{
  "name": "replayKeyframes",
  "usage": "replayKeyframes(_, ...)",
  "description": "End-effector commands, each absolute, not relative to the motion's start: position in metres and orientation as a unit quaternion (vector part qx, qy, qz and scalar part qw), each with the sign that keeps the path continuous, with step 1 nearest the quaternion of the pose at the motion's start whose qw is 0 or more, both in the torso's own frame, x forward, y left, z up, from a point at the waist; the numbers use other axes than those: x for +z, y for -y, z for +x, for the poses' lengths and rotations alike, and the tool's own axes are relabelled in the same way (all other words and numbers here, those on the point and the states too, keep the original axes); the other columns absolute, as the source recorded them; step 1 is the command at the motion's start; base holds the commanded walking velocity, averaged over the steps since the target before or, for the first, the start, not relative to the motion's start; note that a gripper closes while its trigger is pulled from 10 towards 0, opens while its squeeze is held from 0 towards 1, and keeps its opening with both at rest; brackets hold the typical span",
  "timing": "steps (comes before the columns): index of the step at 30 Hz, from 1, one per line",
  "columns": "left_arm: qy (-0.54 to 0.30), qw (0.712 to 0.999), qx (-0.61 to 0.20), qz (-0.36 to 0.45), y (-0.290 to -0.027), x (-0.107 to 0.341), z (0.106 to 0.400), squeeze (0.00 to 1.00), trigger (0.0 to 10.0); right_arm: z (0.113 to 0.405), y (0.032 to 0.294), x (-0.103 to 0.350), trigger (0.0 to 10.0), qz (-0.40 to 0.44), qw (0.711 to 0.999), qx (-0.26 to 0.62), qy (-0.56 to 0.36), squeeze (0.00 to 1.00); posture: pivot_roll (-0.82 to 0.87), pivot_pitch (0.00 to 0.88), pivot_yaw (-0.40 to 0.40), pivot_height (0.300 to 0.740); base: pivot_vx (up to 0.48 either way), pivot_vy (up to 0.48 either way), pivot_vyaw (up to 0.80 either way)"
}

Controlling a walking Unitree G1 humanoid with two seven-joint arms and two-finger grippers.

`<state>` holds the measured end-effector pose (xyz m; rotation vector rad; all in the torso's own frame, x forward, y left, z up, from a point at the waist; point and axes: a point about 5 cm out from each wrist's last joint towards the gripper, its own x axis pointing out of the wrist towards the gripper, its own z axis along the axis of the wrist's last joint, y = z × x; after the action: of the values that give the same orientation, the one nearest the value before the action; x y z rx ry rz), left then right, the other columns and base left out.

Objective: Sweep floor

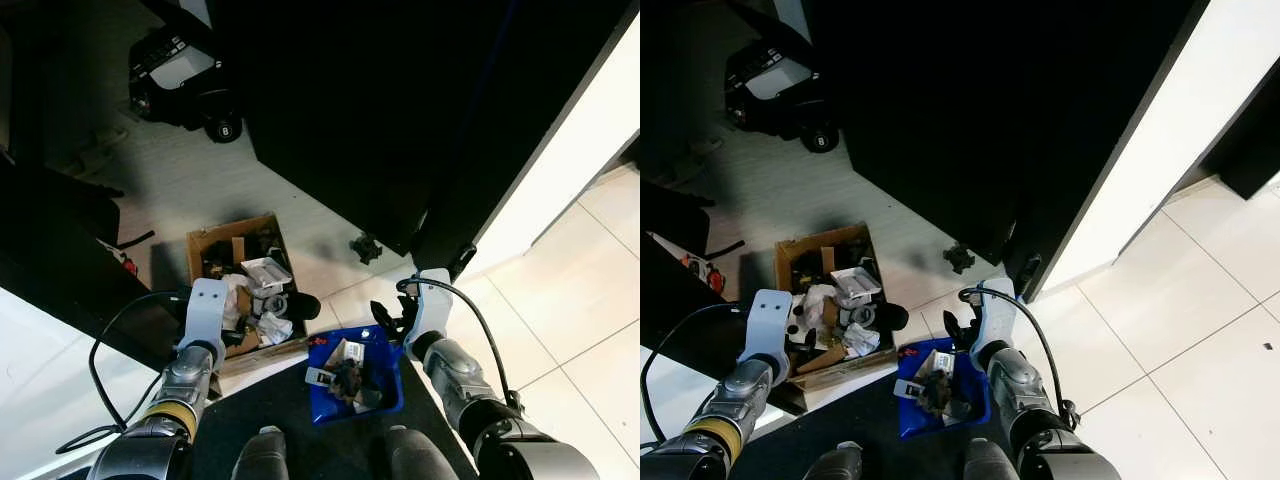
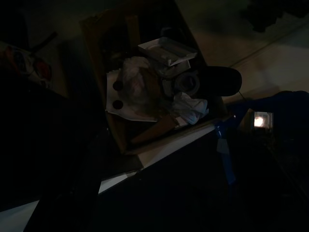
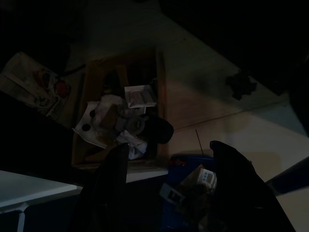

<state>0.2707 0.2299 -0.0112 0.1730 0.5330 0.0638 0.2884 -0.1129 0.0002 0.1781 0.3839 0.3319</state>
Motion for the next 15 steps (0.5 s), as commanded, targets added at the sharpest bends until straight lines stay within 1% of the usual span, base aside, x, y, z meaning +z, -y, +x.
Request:
replayKeyframes(1,-0.279,0.957,0.030,0.080,-0.2282,-0.0181,0.2640,0.00,10.0,0.2832,0.1140,-0.0060,10.0,0.094,0.961,0.157,-0.205,0.00,-0.09,0.110,0.006,0.740,0.000,0.000,0.00)
replayKeyframes(15,-0.278,0.957,0.030,0.081,-0.2280,-0.0176,0.2647,0.00,10.0,0.2839,0.1141,-0.0054,10.0,0.094,0.962,0.157,-0.204,0.00,-0.09,0.111,0.006,0.740,0.000,0.000,0.00)
